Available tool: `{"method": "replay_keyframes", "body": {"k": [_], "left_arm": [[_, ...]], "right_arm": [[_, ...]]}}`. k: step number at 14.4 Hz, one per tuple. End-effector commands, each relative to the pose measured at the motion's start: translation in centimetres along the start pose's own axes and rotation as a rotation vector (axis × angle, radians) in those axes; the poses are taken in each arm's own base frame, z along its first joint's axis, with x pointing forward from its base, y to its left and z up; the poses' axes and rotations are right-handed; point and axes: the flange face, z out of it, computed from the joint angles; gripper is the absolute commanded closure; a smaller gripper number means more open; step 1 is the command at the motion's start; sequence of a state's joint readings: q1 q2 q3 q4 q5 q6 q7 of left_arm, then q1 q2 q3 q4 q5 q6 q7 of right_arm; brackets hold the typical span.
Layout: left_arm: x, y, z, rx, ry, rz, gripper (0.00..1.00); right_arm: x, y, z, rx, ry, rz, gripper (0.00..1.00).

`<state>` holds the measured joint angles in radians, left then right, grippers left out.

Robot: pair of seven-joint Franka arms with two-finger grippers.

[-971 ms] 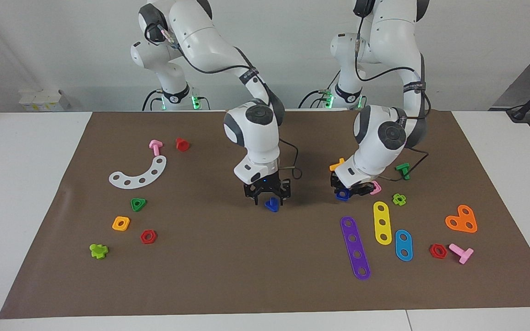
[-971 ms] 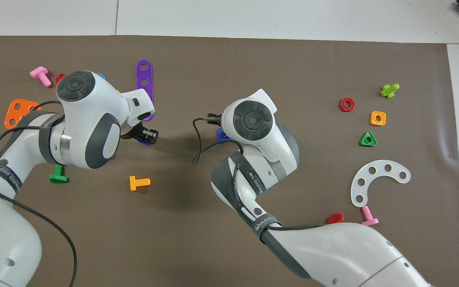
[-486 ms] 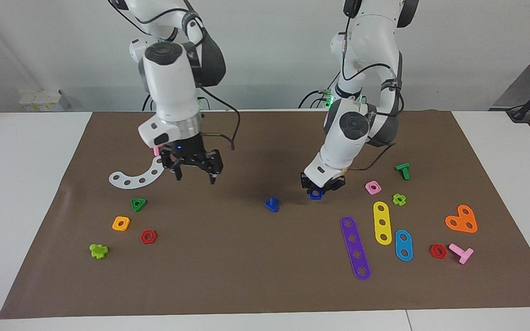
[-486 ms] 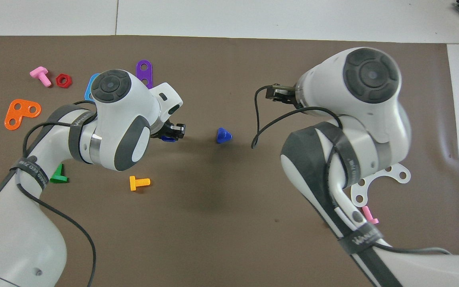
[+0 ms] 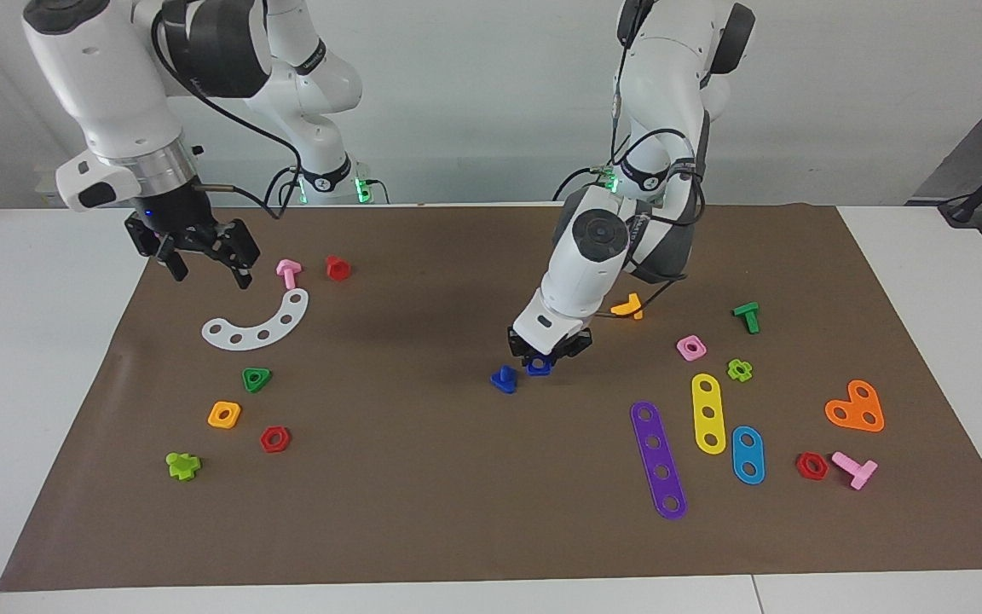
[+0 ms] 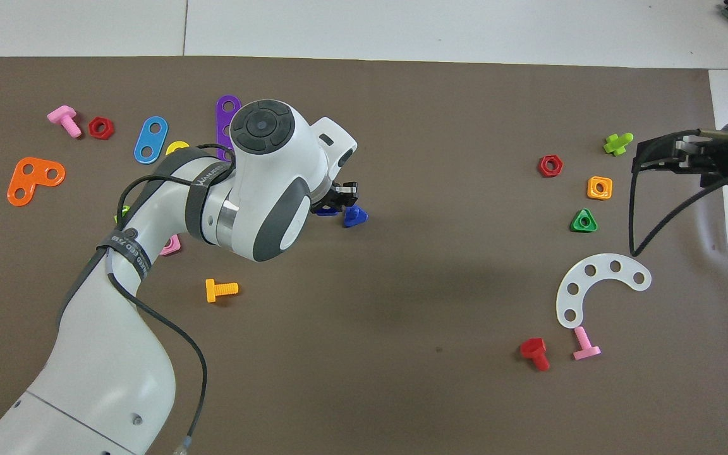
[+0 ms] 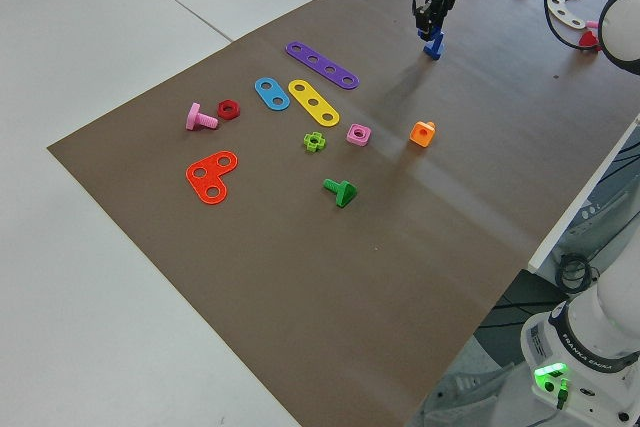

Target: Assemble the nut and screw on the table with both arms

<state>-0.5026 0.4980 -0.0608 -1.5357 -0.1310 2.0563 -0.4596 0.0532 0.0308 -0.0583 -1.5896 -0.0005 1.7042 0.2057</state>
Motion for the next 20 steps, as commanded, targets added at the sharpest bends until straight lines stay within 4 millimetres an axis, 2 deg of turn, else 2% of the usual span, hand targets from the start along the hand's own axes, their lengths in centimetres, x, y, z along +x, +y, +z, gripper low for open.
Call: {"method": "replay_keyframes", "body": {"k": [1,2,8,10,14,16,19,20], "left_arm": [[-0.1,2.1,0.2,-0.006,-0.016,-0.019,0.92],[-0.4,2.9,0.5,-0.006,-0.013,-0.018,0.92],[-1.1,4.2,1.1,-0.009,0.001,-0.009,0.92],[-1.0,4.2,2.0,-0.005,0.000,-0.020,0.92],[-1.1,4.7,2.4,-0.008,0.009,-0.018,0.92],[-0.9,4.6,3.4,0.000,0.002,-0.020,0.92],[-0.8,4.5,3.7,0.016,0.015,-0.010,0.92],[-0.7,4.4,4.7,0.023,0.005,-0.011,0.92]], "right_arm": [[-1.6,0.5,-1.7,-0.011,-0.072,-0.017,0.00],[-2.0,1.0,-1.6,-0.011,-0.080,-0.029,0.00],[-2.5,1.1,-0.9,-0.013,-0.094,-0.042,0.00],[-2.6,1.2,-0.7,-0.023,-0.098,-0.096,0.00],[-2.6,1.5,-2.2,-0.036,-0.128,-0.123,0.00],[-2.7,1.2,-1.8,-0.036,-0.131,-0.125,0.00],[-2.7,1.3,-1.6,-0.043,-0.128,-0.126,0.00],[-2.7,1.3,-1.6,-0.043,-0.127,-0.126,0.00]]}}
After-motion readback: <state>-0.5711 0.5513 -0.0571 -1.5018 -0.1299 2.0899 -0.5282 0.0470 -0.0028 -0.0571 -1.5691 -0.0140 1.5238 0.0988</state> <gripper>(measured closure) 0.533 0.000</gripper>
